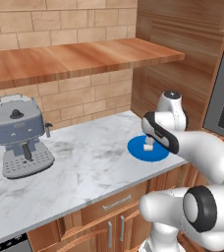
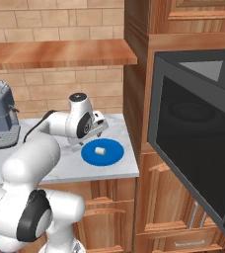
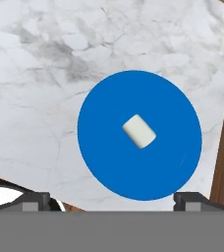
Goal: Pick the marshmallow from the counter and place it in the microwave. Then turn on the microwave.
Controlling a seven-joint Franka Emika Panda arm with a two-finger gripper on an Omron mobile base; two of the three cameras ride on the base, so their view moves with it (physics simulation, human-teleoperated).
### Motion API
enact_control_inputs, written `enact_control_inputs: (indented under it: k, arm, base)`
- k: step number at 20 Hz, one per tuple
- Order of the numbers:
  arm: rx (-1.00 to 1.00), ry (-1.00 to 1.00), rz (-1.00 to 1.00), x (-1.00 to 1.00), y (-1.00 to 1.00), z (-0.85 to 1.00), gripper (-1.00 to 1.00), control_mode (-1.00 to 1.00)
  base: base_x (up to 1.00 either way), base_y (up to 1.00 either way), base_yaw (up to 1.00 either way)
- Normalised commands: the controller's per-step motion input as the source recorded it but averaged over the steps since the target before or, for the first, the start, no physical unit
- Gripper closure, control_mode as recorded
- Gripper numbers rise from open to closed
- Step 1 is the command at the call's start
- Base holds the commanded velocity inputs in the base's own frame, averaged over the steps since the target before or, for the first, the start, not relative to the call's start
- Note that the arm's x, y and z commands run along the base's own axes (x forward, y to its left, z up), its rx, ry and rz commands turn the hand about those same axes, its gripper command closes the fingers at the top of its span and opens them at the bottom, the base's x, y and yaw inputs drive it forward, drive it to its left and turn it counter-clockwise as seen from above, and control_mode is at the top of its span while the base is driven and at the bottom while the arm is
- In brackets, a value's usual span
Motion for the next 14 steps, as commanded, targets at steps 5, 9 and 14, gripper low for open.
enact_control_inputs:
  k: [5,9,14]
  arm:
    - [-0.01,0.00,0.05,0.14,0.00,-0.11,-1.00,-1.00]
    - [-0.02,0.00,0.05,0.14,0.00,-0.11,-1.00,-1.00]
    - [-0.02,0.01,0.05,0.14,0.00,-0.11,-1.00,-1.00]
  base:
    - [0.00,0.00,0.00]
    - [0.00,0.00,0.00]
    - [0.00,0.00,0.00]
